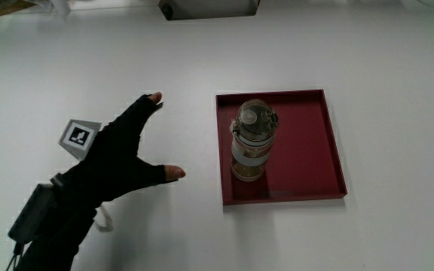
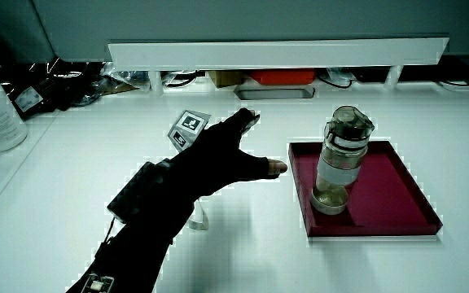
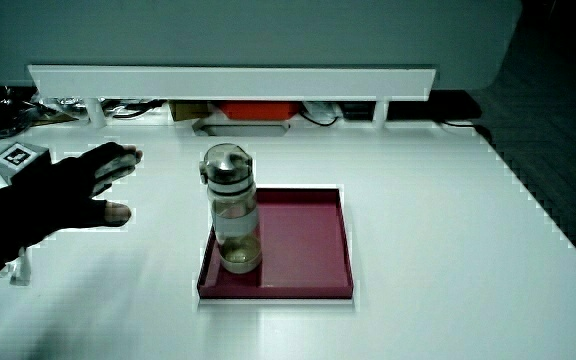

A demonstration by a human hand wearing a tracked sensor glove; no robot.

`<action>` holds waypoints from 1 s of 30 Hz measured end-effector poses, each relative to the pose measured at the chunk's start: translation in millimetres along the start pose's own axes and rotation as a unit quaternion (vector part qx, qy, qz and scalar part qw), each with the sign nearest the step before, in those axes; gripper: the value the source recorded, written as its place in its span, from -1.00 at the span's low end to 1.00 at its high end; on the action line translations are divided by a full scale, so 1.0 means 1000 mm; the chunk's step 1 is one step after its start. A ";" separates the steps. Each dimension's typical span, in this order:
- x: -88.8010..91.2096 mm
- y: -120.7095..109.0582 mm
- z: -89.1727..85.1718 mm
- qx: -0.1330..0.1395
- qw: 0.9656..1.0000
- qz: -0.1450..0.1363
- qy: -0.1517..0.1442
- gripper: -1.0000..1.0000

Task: Pick bottle

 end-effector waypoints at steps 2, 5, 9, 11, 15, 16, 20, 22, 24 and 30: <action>0.000 0.004 -0.007 0.009 1.000 -0.003 0.004 0.00; 0.002 0.007 -0.018 0.009 1.000 0.002 -0.018 0.00; 0.001 0.014 -0.033 0.000 1.000 0.011 -0.012 0.00; 0.005 0.016 -0.039 -0.005 0.999 0.029 -0.013 0.00; 0.000 0.022 -0.055 -0.011 0.999 0.012 -0.040 0.00; -0.003 0.024 -0.059 -0.007 0.999 0.005 -0.035 0.00; -0.001 0.029 -0.075 -0.026 0.999 0.022 -0.036 0.00; -0.001 0.033 -0.083 -0.030 0.999 0.018 -0.038 0.00; -0.001 0.036 -0.090 -0.040 0.998 0.028 -0.040 0.00; -0.002 0.043 -0.106 -0.040 0.999 0.016 -0.031 0.00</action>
